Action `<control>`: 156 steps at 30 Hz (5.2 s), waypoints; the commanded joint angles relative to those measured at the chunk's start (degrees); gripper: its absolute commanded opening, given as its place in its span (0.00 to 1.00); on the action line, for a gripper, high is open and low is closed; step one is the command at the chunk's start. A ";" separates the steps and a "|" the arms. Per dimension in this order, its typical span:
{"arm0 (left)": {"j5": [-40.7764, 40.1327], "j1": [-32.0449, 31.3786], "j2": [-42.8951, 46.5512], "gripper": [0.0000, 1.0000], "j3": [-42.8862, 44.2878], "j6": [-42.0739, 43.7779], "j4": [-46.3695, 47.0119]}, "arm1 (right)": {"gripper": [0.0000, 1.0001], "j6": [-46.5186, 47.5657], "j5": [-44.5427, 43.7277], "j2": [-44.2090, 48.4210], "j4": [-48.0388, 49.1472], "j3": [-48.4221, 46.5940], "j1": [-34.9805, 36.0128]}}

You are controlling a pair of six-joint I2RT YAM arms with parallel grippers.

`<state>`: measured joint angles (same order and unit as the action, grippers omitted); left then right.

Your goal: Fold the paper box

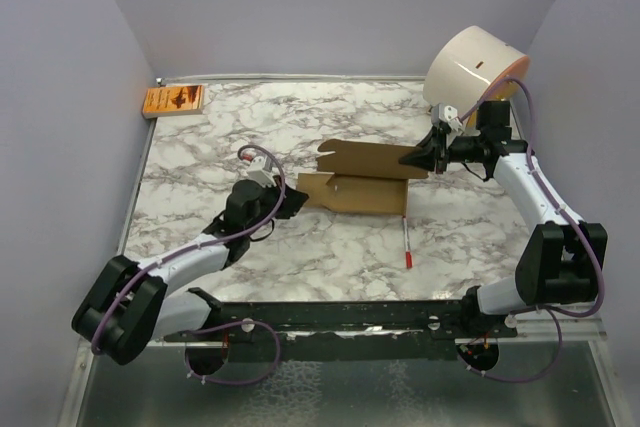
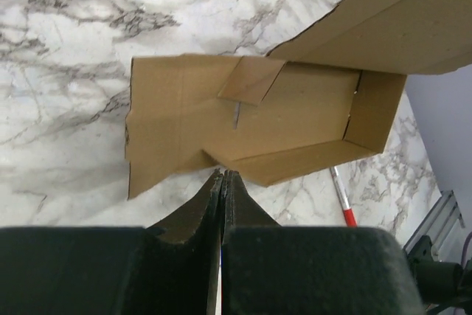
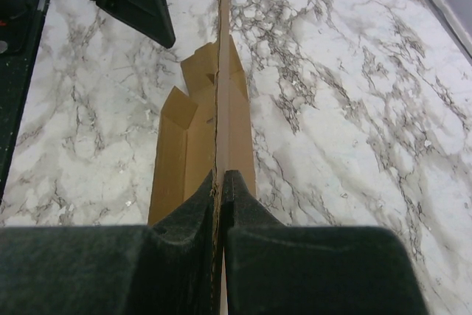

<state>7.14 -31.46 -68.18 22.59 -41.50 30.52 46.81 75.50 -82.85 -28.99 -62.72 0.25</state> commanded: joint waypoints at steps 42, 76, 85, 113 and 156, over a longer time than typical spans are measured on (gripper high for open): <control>14.99 12.25 -15.73 0.49 1.19 9.75 16.14 | 0.01 1.95 2.43 0.20 -2.04 -1.35 -0.25; 18.00 4.33 -12.16 0.00 3.91 7.39 17.09 | 0.01 -18.46 -0.30 4.13 24.68 10.21 -0.16; 20.39 3.84 -17.44 0.00 5.51 7.49 19.17 | 0.01 -18.40 -0.71 2.87 25.35 10.85 -0.16; 29.29 6.02 -24.90 0.66 6.43 4.40 29.55 | 0.01 -16.25 -0.73 1.20 22.93 10.04 -0.16; 37.42 9.60 -41.36 0.49 3.60 -26.28 71.56 | 0.01 -15.25 -2.29 -0.49 21.37 9.28 -0.16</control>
<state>42.94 -22.09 -111.18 26.11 -66.32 87.39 30.76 74.19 -82.74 -6.50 -52.12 0.05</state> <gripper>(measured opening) 0.506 0.017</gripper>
